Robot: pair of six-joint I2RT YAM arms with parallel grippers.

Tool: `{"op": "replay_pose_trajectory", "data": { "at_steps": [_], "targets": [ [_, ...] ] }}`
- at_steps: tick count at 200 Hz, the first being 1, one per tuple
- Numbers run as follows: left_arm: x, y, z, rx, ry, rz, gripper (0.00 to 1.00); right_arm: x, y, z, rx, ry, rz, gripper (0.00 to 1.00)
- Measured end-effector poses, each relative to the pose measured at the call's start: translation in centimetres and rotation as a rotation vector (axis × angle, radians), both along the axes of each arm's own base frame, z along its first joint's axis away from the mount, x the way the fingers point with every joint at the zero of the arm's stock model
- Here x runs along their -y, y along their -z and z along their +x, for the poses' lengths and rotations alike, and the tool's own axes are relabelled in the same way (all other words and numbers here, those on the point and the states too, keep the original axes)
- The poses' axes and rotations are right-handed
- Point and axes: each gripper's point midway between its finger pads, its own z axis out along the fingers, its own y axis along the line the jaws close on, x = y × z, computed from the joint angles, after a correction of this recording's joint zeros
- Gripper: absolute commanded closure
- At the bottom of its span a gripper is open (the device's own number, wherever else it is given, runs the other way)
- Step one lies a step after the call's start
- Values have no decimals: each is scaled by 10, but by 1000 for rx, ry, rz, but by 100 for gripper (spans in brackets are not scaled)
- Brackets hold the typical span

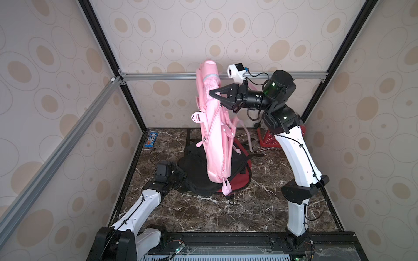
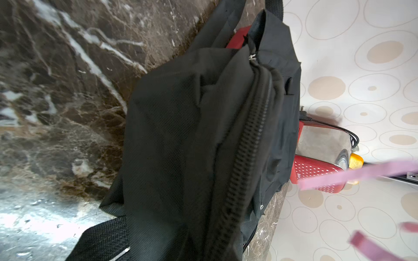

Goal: Zip up the backpack
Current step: Place the backpack on the backpack.

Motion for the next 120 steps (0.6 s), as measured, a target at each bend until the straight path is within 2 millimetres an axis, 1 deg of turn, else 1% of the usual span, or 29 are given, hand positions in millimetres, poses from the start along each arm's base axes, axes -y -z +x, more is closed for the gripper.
{"op": "replay_pose_trajectory", "data": {
  "at_steps": [8, 14, 22, 31, 35, 40, 42, 45, 46, 50, 51, 53, 55, 56, 58, 59, 61, 64, 67, 72, 74, 77, 80, 86, 93, 99, 104, 111, 120],
  "targets": [
    [0, 3, -1, -4, 0, 1, 100, 2, 0, 2, -17, -20, 23, 100],
    [-1, 5, -2, -7, -1, 1, 100, 5, 8, 10, -48, -16, 27, 100],
    [-1, 7, -4, -8, -1, 2, 100, 11, 29, 23, -107, 4, 8, 100],
    [-1, 9, -6, -10, -2, 2, 100, 23, 65, 41, -203, 36, -45, 100],
    [-2, 9, -6, -10, -3, 2, 100, 30, 85, 51, -242, 58, -68, 100],
    [-2, 9, -7, -9, -4, 2, 100, 42, 115, 64, -309, 87, -109, 100],
    [-3, 9, -7, -9, -6, 2, 100, 44, 123, 67, -325, 92, -121, 100],
    [-3, 9, -7, -7, -7, 2, 100, 54, 144, 76, -367, 116, -153, 100],
    [-4, 9, -7, -7, -8, 2, 100, 56, 147, 77, -373, 120, -158, 100],
    [-4, 9, -8, -7, -9, 2, 100, 65, 172, 85, -423, 142, -194, 100],
    [-4, 9, -8, -7, -9, 2, 100, 71, 181, 89, -437, 157, -211, 100],
    [-4, 9, -8, -7, -10, 3, 100, 76, 190, 92, -452, 170, -226, 100],
    [-4, 9, -8, -7, -10, 4, 100, 82, 202, 95, -479, 183, -246, 100],
    [-5, 9, -8, -7, -10, 4, 100, 87, 212, 98, -500, 194, -262, 100],
    [-5, 8, -8, -6, -10, 4, 100, 93, 222, 101, -515, 213, -282, 100],
    [-5, 8, -8, -6, -10, 5, 100, 98, 230, 103, -532, 227, -297, 100],
    [-5, 8, -8, -6, -10, 5, 100, 103, 238, 105, -552, 234, -312, 100],
    [-5, 9, -8, -7, -11, 9, 100, 115, 261, 109, -595, 267, -353, 100],
    [-6, 9, -9, -9, -12, 12, 100, 125, 275, 112, -622, 292, -379, 100],
    [-6, 11, -10, -14, -12, 18, 100, 143, 306, 116, -677, 342, -435, 100],
    [-6, 11, -10, -15, -10, 18, 100, 148, 313, 116, -690, 353, -447, 100],
    [-6, 11, -11, -18, -9, 20, 100, 160, 331, 117, -722, 384, -479, 100],
    [-6, 11, -11, -19, -7, 22, 100, 168, 344, 117, -743, 405, -505, 100],
    [-7, 11, -12, -20, -2, 28, 100, 184, 373, 113, -785, 442, -567, 100],
    [-7, 10, -12, -23, 4, 34, 100, 194, 401, 104, -817, 459, -642, 100],
    [-6, 9, -13, -27, 11, 40, 100, 200, 426, 91, -844, 456, -723, 100],
    [-7, 8, -13, -30, 13, 47, 91, 202, 441, 82, -852, 446, -779, 100],
    [-9, 7, -14, -34, 13, 59, 79, 203, 456, 72, -844, 425, -839, 100],
    [-10, 5, -15, -41, 17, 72, 68, 204, 472, 60, -827, 389, -911, 100]
  ]
}}
